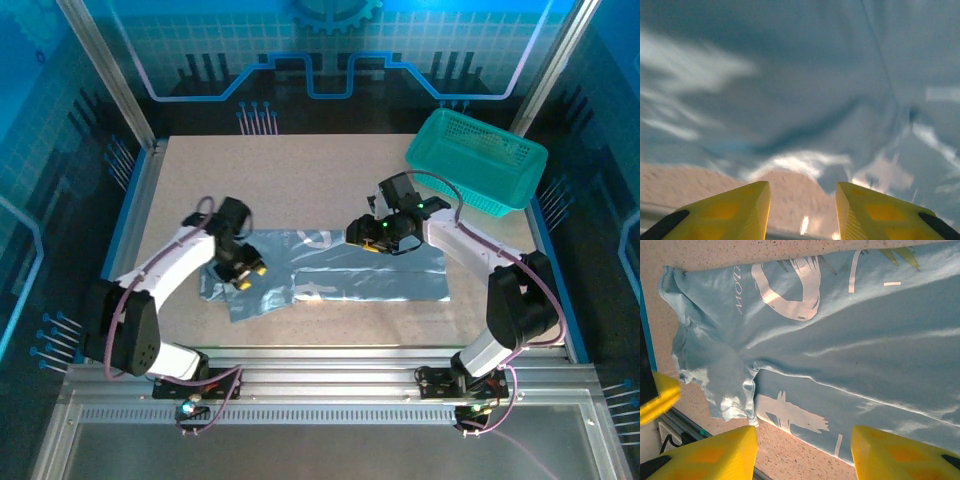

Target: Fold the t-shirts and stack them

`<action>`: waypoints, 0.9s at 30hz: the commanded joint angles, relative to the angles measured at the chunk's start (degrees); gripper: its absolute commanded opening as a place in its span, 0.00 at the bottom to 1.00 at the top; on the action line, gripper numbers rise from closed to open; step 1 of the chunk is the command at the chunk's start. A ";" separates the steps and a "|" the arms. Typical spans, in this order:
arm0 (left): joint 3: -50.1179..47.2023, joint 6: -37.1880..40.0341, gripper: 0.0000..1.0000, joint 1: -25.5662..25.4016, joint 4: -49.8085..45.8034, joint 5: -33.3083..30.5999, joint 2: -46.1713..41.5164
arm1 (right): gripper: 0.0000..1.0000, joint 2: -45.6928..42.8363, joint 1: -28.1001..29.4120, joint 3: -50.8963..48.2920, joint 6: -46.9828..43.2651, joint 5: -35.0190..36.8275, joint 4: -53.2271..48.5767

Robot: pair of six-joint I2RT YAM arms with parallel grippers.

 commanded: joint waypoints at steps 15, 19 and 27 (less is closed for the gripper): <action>-5.78 22.04 0.31 14.85 13.80 1.47 9.93 | 0.54 1.15 0.13 1.79 -0.42 -0.34 -0.05; -7.20 21.67 0.26 14.85 14.39 2.87 9.03 | 0.54 1.44 0.14 1.84 -0.34 -0.21 0.04; -7.98 20.34 0.13 14.76 13.99 2.31 4.41 | 0.54 1.79 0.22 1.35 -0.07 -0.42 0.61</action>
